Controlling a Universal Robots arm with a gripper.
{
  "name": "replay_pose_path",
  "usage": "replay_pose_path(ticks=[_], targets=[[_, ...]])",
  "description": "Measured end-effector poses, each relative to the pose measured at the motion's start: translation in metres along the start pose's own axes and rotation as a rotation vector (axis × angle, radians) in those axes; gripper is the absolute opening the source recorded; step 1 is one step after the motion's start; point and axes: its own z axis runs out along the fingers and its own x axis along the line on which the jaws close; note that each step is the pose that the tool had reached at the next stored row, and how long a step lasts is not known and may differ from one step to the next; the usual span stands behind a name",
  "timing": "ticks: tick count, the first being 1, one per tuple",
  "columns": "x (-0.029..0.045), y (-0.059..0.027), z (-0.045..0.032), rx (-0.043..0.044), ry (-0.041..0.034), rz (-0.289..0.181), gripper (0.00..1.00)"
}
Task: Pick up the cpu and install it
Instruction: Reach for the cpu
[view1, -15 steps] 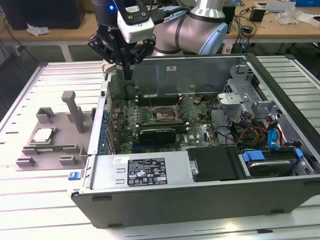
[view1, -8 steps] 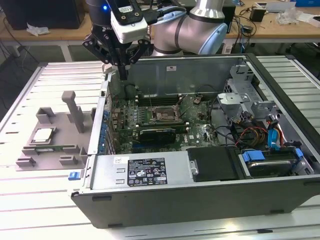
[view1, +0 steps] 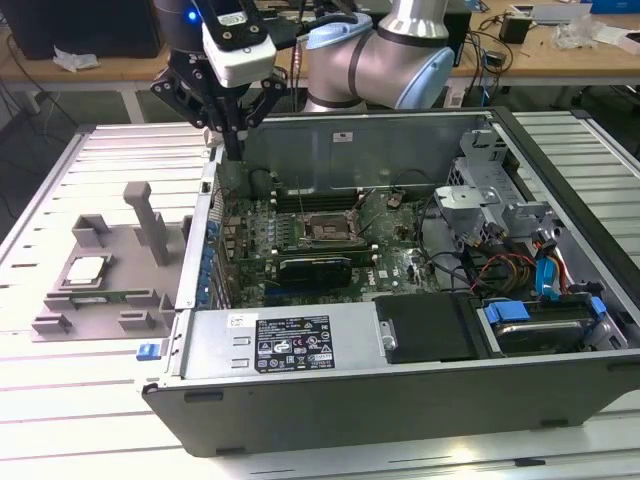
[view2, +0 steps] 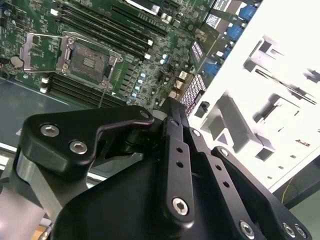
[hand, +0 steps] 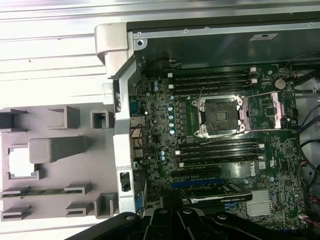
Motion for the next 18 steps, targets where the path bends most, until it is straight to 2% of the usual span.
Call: replay_pose_path(ticks=[3, 7, 11, 18], targets=[[0.0038, -0.0003, -0.0001, 0.0, 0.0, 0.0, 0.11], [0.0133, -0.001, -0.0004, 0.0001, 0.0, 0.0, 0.11], [0.019, -0.0014, -0.0005, 0.0001, 0.0, 0.0, 0.11], [0.0334, -0.0025, -0.0009, 0.0, 0.0, 0.0, 0.11]])
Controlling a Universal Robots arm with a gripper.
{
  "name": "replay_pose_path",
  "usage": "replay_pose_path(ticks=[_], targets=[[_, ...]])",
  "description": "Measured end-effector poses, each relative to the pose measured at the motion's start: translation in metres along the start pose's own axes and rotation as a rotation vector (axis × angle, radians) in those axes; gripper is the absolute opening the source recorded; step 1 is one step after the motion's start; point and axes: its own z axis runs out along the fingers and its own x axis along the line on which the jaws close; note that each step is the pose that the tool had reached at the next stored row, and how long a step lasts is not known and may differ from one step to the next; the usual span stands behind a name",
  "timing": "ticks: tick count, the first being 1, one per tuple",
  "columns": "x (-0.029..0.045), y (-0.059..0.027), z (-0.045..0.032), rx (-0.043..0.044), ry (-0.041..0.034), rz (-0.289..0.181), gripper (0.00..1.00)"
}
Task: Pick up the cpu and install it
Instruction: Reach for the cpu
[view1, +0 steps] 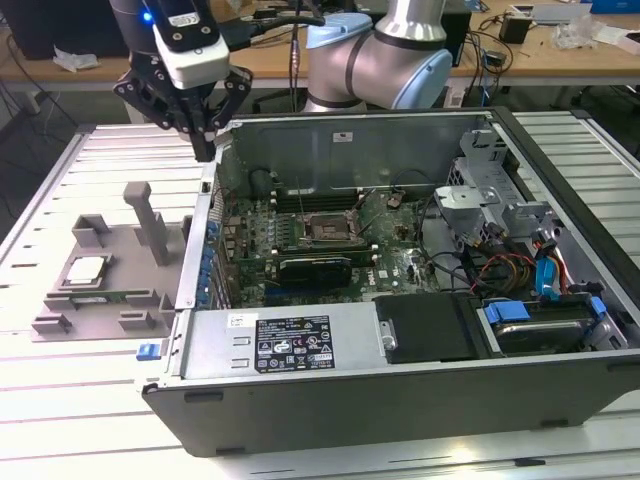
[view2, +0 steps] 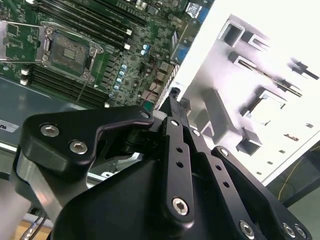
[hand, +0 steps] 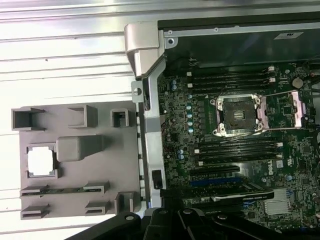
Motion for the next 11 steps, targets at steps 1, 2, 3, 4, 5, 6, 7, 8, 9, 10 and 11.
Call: replay_pose_path(ticks=[1, 2, 3, 4, 5, 6, 7, 8, 9, 10, 11], targets=[[0.0037, -0.0003, -0.0001, 0.0, -0.0001, 0.0, 0.11], [0.0055, -0.0004, -0.0001, 0.0, -0.0001, 0.0, 0.11], [0.0071, -0.0005, -0.0002, 0.0, 0.0, 0.0, 0.11], [0.0111, -0.0008, -0.0003, 0.0, 0.0, 0.0, 0.11], [0.013, -0.001, -0.0003, 0.0, -0.0001, 0.0, 0.11], [0.0145, -0.0011, -0.0004, 0.0, 0.0, 0.0, 0.11], [0.0164, -0.0012, -0.0004, 0.0, -0.0001, 0.0, 0.11], [0.0181, -0.0013, -0.0005, 0.0001, 0.0, 0.0, 0.11], [0.0198, -0.0015, -0.0005, 0.0, 0.0, 0.0, 0.11], [0.0214, -0.0016, -0.0006, 0.0, 0.0, 0.0, 0.11], [0.023, -0.0017, -0.0006, 0.0, 0.0, 0.0, 0.11]])
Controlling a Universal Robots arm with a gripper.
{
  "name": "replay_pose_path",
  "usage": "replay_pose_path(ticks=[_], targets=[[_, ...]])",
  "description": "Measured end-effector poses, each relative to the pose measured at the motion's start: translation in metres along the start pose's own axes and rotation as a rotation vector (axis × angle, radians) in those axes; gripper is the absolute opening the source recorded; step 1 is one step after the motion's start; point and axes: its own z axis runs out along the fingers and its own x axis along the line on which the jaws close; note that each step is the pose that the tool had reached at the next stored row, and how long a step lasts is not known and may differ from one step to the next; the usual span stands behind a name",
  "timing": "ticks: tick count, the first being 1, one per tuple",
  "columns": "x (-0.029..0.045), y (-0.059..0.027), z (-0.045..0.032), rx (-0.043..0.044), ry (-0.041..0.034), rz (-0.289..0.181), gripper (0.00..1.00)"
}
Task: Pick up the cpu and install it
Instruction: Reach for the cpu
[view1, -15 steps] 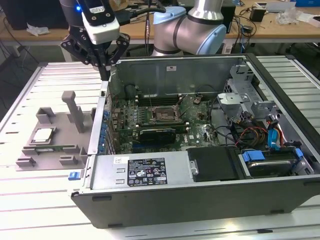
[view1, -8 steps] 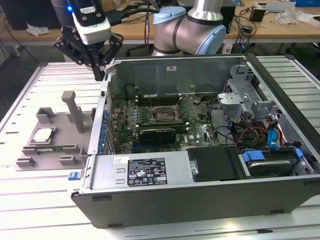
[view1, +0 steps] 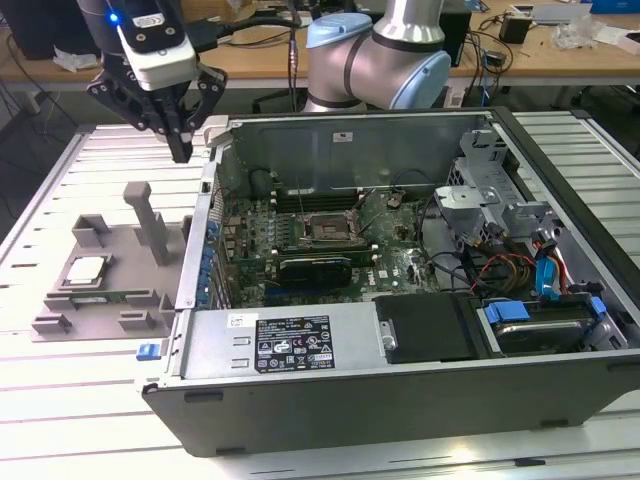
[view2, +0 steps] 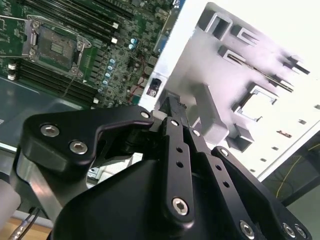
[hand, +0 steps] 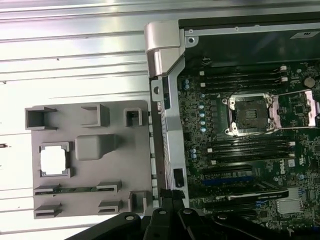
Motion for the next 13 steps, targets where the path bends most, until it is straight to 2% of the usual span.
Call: replay_pose_path(ticks=[6, 9, 11, 13], targets=[[0.0139, -0.001, -0.0004, 0.0, 0.0, 0.0, 0.11], [0.0254, -0.0019, -0.0007, 0.0001, 0.0, 0.0, 0.11], [0.0298, -0.0022, -0.0008, 0.0, 0.0, 0.0, 0.11], [0.0394, -0.0029, -0.001, 0.0, -0.0002, 0.0, 0.11]])
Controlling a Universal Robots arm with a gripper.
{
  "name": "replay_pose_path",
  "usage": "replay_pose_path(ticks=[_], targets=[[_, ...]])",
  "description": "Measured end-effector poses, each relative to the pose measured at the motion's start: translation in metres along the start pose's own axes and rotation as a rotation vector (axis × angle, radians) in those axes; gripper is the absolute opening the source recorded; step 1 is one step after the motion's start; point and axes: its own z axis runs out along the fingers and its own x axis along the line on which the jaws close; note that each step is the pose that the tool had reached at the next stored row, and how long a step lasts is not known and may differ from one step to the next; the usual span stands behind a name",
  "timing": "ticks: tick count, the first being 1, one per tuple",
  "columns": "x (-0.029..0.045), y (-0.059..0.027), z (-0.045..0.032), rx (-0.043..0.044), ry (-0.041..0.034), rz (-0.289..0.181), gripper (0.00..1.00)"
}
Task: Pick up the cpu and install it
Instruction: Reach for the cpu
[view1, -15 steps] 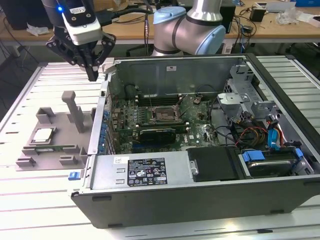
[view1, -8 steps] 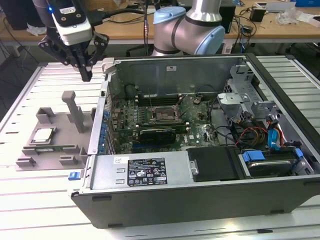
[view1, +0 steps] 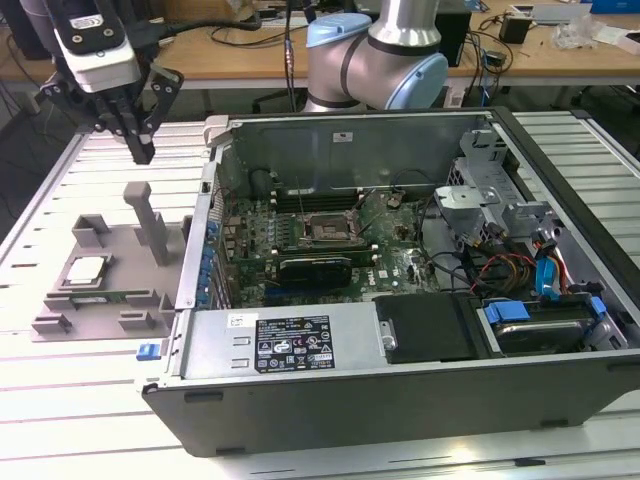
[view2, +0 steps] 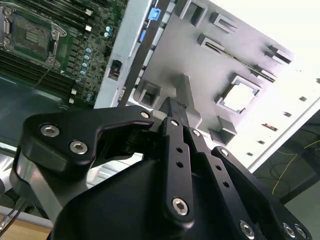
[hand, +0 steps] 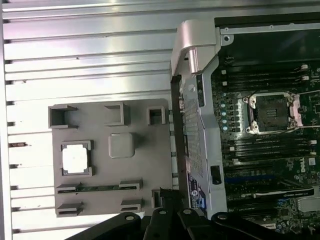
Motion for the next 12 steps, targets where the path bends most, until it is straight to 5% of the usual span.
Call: replay_pose_path(ticks=[12], targets=[[0.0384, -0.0029, -0.001, 0.0, -0.0004, 0.0, 0.11]])
